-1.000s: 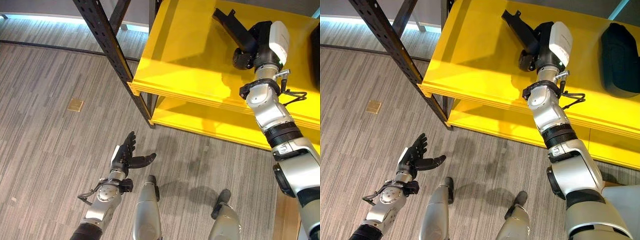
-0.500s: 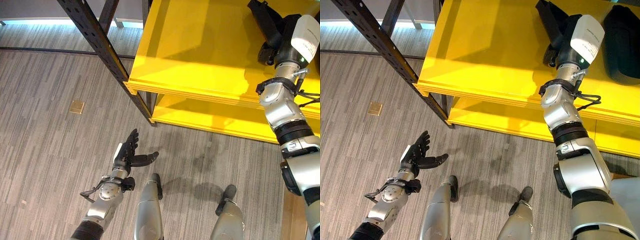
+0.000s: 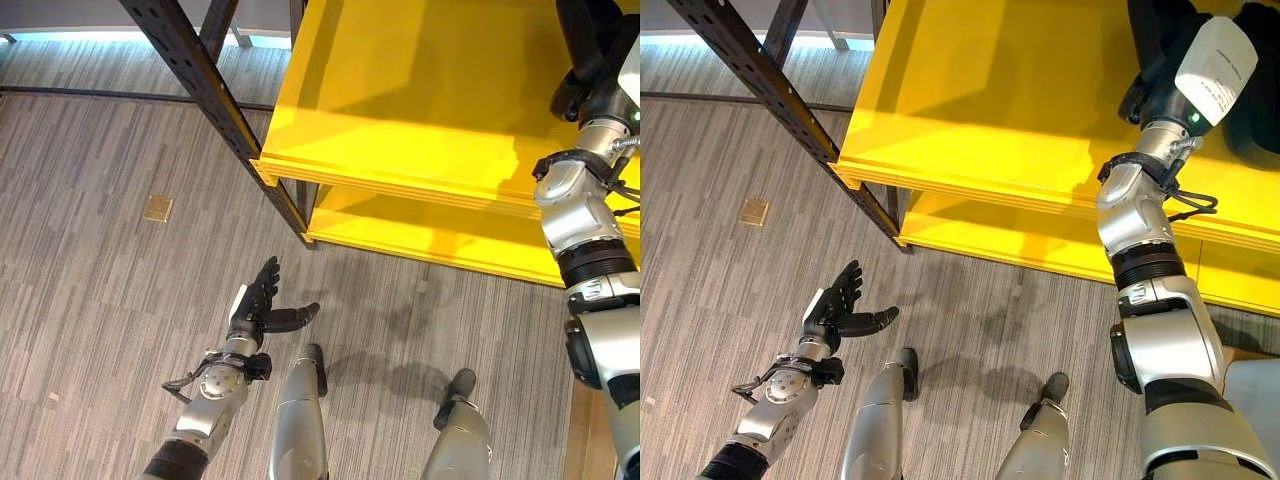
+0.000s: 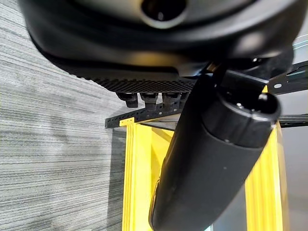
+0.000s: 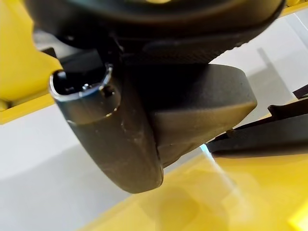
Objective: Move parts from the plastic box to the shelf.
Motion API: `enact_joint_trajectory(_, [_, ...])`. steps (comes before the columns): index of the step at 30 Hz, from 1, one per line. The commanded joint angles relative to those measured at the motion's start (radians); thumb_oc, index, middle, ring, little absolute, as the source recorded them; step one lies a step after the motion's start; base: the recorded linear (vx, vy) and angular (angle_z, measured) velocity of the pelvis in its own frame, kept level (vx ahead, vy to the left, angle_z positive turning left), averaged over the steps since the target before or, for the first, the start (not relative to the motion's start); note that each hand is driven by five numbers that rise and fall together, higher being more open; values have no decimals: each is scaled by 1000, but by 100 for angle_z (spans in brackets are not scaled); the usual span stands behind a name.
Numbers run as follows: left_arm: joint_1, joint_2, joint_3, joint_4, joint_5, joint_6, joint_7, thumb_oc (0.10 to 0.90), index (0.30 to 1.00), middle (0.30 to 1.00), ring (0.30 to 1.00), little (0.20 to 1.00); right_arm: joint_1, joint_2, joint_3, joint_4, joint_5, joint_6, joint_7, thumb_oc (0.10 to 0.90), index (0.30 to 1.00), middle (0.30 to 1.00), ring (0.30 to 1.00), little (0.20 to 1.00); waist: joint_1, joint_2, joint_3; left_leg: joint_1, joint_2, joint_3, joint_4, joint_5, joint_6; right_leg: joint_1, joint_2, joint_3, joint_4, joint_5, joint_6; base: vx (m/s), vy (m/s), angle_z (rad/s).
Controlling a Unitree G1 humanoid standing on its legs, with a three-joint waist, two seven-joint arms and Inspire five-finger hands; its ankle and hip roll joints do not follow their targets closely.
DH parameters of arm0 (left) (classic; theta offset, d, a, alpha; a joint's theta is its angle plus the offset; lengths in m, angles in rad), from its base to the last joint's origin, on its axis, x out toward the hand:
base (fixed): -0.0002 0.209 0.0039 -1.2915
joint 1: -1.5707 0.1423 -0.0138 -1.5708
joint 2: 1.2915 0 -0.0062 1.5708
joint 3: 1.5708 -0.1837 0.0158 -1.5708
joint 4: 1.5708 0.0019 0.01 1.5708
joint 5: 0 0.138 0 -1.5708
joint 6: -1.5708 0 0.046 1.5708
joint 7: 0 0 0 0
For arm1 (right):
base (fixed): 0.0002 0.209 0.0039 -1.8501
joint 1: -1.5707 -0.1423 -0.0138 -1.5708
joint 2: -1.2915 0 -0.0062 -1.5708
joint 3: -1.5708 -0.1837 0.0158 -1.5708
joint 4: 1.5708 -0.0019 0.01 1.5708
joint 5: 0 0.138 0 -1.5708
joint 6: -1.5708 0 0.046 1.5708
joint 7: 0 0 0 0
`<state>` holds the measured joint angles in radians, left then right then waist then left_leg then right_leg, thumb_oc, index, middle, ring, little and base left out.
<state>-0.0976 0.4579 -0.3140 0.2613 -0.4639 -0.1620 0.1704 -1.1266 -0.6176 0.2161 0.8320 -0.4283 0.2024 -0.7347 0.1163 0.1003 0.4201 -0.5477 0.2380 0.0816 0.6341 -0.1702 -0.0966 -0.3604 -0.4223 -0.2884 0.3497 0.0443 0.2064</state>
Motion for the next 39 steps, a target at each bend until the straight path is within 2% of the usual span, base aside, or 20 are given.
enact_joint_trajectory(1, [11, 79, 1, -102, 15, -113, 26, 900, 1000, 1000, 1000, 1000, -90, -31, -9, -79, -31, -73, -120, 400, 300, 300, 300, 300, 13, -32, -89, -37, 11, -15, -29, 75, -12, 72, 9, 37, 162, -116, -8, 2, 0, 6])
enact_joint_trajectory(19, [-2, 98, -13, -106, 12, -113, 39, 900, 1000, 1000, 1000, 1000, -125, 65, 6, -44, 23, -96, -119, 400, 300, 300, 300, 300, 37, -43, -78, -65, -3, -34, -17, 73, -4, 88, 13, 16, 143, -99, -4, 0, 4, 3])
enact_joint_trajectory(30, [4, 106, -9, -110, 11, -112, 43, 900, 1000, 1000, 1000, 1000, -127, 73, 4, 2, 65, -103, -129, 400, 300, 300, 300, 300, 46, -41, -75, -78, -16, -34, -9, 69, 0, 94, 8, 10, 131, -85, -2, 4, 4, 1])
enact_joint_trajectory(39, [9, 107, -8, -106, 7, -109, 39, 900, 1000, 1000, 1000, 1000, -127, 69, -8, 28, 99, -107, -146, 400, 300, 300, 300, 300, 31, -34, -77, -75, -8, -22, -8, 65, -1, 78, 8, 27, 134, -88, -5, 0, 0, 0])
